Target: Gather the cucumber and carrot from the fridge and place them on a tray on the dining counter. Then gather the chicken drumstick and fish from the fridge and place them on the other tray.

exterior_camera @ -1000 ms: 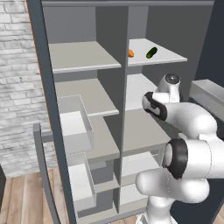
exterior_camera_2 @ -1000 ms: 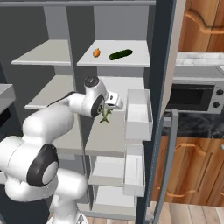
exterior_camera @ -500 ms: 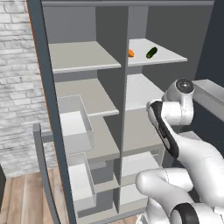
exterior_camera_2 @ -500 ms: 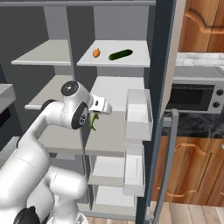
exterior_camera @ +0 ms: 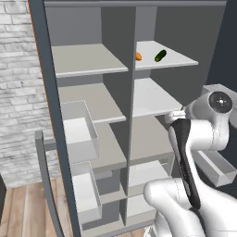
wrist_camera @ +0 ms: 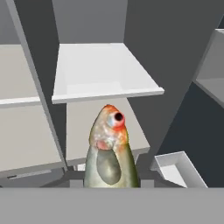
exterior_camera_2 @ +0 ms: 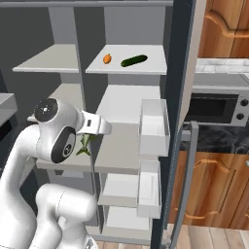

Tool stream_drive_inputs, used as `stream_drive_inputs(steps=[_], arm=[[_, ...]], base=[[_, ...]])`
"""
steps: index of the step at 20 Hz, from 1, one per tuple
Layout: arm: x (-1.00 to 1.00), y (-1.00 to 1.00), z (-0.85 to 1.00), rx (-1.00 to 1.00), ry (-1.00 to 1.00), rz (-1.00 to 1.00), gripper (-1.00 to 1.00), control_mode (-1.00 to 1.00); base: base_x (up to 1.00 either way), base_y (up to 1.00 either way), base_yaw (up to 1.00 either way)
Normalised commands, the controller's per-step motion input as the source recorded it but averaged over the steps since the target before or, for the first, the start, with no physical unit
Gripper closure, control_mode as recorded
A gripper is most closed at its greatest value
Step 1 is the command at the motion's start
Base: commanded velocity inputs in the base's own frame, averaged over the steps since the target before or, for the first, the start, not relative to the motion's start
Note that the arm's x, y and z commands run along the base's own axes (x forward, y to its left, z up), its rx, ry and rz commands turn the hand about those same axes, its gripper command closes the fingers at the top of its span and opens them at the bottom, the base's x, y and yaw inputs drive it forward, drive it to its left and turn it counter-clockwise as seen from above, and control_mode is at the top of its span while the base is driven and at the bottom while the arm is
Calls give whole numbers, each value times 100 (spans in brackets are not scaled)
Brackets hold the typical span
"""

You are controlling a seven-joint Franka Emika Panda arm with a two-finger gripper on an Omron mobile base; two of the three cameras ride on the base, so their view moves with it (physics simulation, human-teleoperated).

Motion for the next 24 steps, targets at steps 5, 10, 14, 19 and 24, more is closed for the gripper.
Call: stream_drive_inputs(steps=[5, 10, 14, 19, 24], arm=[[-70, 14, 26, 0, -4, 0, 100, -100], [-4, 1, 0, 0, 0, 0, 100, -100], [-10, 0, 0, 0, -2, 0, 100, 100], [0, 0, 0, 0, 0, 0, 100, 100], [0, 0, 0, 0, 0, 0, 100, 100]], base=[[0, 0, 0], [0, 0, 0], [-45, 3, -4], [-100, 3, -11], [-100, 13, -10]])
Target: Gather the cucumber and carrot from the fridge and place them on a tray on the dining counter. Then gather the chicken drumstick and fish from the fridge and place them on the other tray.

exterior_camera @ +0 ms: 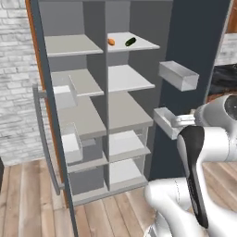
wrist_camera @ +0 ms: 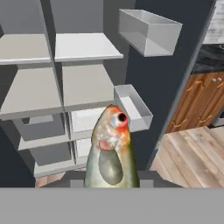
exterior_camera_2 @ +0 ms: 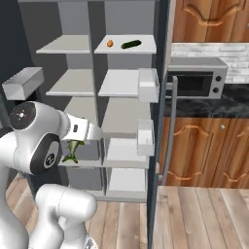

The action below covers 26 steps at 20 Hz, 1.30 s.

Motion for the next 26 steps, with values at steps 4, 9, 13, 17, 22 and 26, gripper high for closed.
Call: stream_drive_inputs(steps=[4, 9, 13, 17, 22, 26], arm=[[0, 0, 0, 0, 0, 0, 100, 100], [0, 0, 0, 0, 0, 0, 100, 100], [0, 0, 0, 0, 0, 0, 100, 100], [0, 0, 0, 0, 0, 0, 100, 100], [0, 0, 0, 0, 0, 0, 100, 100], [0, 0, 0, 0, 0, 0, 100, 100]], base=[[-99, 21, -9], [-100, 22, -9], [-100, 22, -10], [-100, 20, -12], [-100, 10, -14], [-100, 0, -16]])
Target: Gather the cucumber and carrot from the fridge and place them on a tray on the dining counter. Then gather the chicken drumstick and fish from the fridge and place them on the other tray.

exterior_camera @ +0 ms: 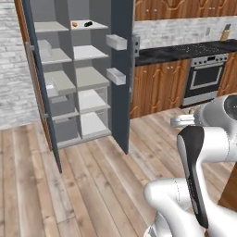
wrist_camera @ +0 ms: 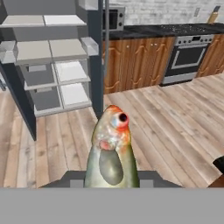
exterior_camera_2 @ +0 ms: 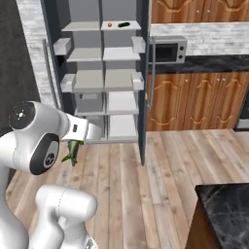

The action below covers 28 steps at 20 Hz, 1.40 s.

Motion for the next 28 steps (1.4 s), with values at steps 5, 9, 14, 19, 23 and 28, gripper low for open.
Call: stream_drive_inputs(steps=[5, 9, 14, 19, 23, 28], arm=[[0, 0, 0, 0, 0, 0, 100, 100], [0, 0, 0, 0, 0, 0, 100, 100], [0, 0, 0, 0, 0, 0, 100, 100], [0, 0, 0, 0, 0, 0, 100, 100], [0, 0, 0, 0, 0, 0, 100, 100], [0, 0, 0, 0, 0, 0, 100, 100]], base=[[-100, 0, -15], [-100, 0, -16], [-100, 0, -15], [-100, 0, -15], [-100, 0, -14], [-100, -8, -12]])
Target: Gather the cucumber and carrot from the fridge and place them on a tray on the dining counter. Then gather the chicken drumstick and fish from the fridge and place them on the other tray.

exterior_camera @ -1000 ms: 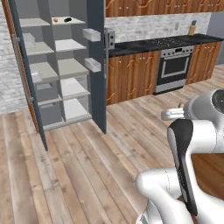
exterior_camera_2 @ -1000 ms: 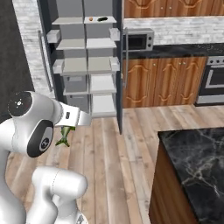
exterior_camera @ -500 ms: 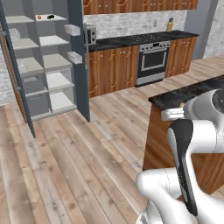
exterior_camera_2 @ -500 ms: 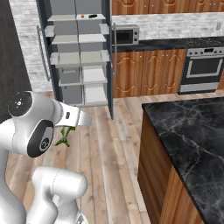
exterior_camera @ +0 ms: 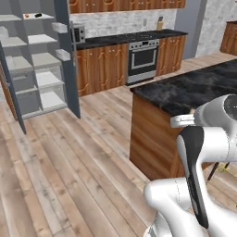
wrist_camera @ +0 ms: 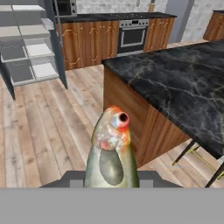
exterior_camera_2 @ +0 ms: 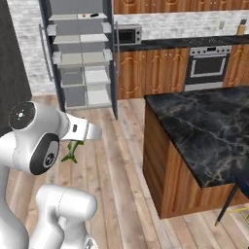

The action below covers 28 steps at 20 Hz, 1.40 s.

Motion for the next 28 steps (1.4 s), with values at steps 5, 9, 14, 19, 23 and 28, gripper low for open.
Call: stream_drive_inputs(steps=[5, 9, 14, 19, 23, 28], arm=[[0, 0, 0, 0, 0, 0, 100, 100], [0, 0, 0, 0, 0, 0, 100, 100], [0, 0, 0, 0, 0, 0, 100, 100], [0, 0, 0, 0, 0, 0, 100, 100], [0, 0, 0, 0, 0, 0, 100, 100], [0, 0, 0, 0, 0, 0, 100, 100]], base=[[-99, -52, -6], [-57, -96, 0], [-16, -100, 0], [3, -90, 1], [14, -92, 2], [21, -99, 3]])
